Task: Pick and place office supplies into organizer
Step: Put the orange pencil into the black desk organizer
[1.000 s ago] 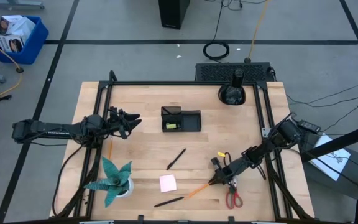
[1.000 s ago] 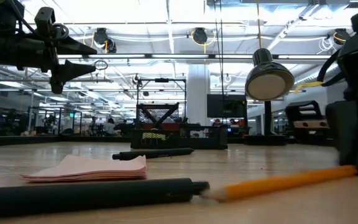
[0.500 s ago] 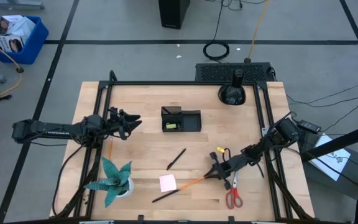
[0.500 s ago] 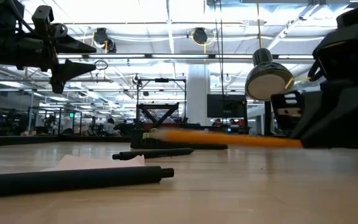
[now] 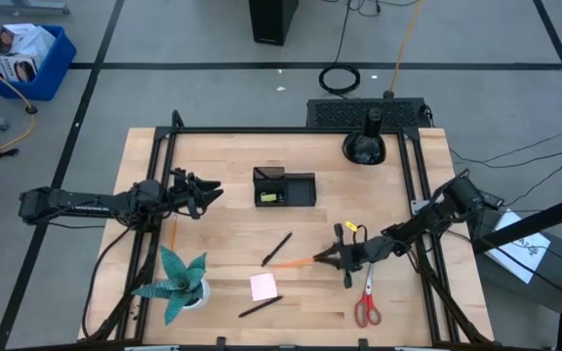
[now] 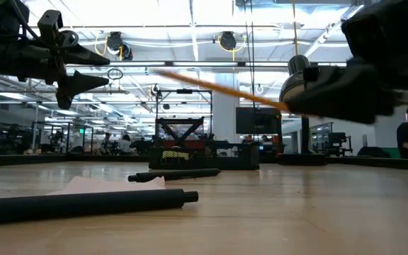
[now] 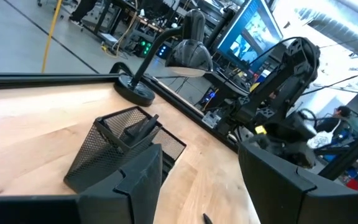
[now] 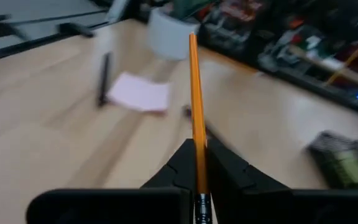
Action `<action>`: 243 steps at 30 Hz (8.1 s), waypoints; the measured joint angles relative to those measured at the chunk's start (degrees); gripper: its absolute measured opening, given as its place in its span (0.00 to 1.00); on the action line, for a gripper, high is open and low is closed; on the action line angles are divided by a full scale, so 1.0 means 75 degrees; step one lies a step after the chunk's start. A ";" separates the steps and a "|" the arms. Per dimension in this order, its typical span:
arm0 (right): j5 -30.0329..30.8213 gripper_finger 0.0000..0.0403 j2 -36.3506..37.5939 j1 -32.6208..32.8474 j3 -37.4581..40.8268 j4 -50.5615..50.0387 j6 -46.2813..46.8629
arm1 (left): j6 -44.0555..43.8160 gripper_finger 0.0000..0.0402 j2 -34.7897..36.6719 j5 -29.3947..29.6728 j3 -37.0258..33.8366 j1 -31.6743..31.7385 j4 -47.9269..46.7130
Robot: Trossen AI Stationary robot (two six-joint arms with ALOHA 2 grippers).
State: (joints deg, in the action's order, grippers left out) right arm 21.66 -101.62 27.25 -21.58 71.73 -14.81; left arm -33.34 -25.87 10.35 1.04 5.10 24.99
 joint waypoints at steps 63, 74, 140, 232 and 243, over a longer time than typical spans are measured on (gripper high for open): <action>-0.1324 0.05 0.1017 -0.1723 -0.1189 -0.2709 -0.0926 | -0.3482 0.54 -0.7552 -0.6321 0.3680 -0.0117 0.0883; -0.1330 0.05 0.1017 -0.1723 -0.1186 -0.2697 -0.0923 | -0.3671 0.54 -0.8137 -0.6382 0.3695 -0.0400 0.1251; -0.1700 0.05 0.1017 -0.1834 -0.1545 -0.3029 -0.0775 | -0.3839 0.45 -0.8154 -0.5428 0.3689 -0.0948 0.1485; -0.1726 0.45 0.2387 -0.3092 -0.0207 0.1427 0.3625 | 0.0970 0.03 -0.7857 -0.1399 0.3689 -0.1380 0.3862; -0.2169 0.45 0.2387 -0.3338 -0.0747 0.0965 0.3562 | 0.0915 0.04 -0.7857 -0.1428 0.3689 -0.1390 0.3854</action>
State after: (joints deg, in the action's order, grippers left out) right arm 5.39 -83.72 2.22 -27.19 78.97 11.90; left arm -26.48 -84.79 -0.36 28.71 -5.32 53.89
